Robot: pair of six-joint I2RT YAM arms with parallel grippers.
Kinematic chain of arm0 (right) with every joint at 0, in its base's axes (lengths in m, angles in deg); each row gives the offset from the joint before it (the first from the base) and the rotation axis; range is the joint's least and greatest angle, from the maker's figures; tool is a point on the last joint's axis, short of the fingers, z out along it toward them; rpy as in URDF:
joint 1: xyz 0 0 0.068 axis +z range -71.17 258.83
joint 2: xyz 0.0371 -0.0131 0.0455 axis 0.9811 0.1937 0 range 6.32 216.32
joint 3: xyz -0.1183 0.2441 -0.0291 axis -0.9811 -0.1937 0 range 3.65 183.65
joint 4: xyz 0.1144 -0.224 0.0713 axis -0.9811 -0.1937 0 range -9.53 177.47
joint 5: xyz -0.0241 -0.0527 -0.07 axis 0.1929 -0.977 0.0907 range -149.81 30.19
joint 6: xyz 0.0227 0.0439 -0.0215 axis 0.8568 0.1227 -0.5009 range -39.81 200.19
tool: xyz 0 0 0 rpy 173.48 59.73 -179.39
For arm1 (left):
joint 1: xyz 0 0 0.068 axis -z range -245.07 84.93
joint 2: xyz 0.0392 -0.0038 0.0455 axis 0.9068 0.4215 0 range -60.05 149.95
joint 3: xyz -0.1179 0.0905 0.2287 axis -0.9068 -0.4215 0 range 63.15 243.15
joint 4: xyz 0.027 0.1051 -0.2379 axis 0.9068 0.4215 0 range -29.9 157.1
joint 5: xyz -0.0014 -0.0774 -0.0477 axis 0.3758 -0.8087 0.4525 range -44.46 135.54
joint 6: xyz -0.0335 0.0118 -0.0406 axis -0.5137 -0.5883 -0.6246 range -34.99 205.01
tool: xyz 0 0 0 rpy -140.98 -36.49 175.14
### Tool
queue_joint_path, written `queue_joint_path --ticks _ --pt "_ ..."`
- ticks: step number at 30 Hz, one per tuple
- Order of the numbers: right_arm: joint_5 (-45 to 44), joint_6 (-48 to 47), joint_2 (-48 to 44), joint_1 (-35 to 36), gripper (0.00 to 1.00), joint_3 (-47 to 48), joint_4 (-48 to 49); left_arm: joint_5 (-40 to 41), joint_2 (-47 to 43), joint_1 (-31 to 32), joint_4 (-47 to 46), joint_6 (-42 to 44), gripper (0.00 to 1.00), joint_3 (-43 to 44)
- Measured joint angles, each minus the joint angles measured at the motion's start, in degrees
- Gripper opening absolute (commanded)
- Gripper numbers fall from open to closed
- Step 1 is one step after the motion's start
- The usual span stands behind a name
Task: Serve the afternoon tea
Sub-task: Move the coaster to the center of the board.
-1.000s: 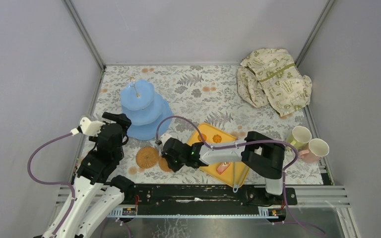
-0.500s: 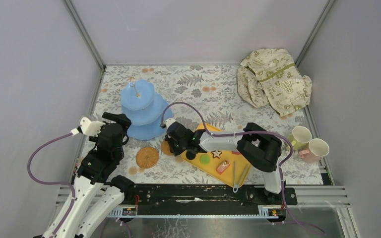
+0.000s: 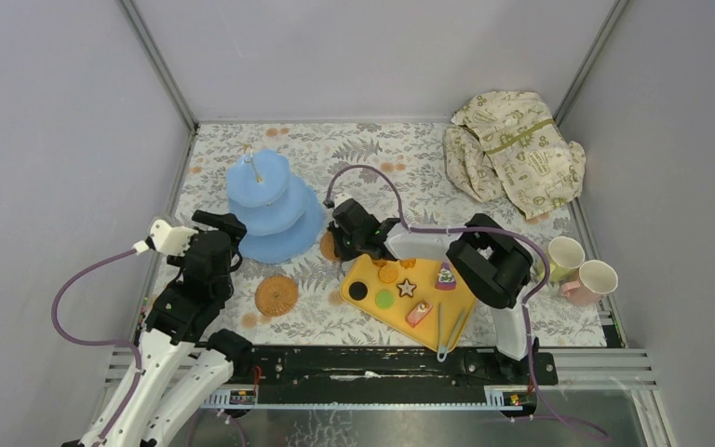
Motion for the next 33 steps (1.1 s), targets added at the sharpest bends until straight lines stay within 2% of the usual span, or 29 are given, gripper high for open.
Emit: queue_joint_path --ticks 19,30,33 --pt "0.46 2.56 5.77 -18.99 0.02 10.01 -6.16 0.24 0.74 0.0 -0.22 0.07 0.8 0.0" --pt "0.22 5.27 5.86 -21.53 0.03 10.45 -7.41 1.07 1.53 0.0 -0.48 0.13 0.8 0.0" --pt "0.13 6.08 6.01 -21.55 0.06 10.78 -7.76 1.07 2.01 0.0 -0.79 0.13 0.8 0.0"
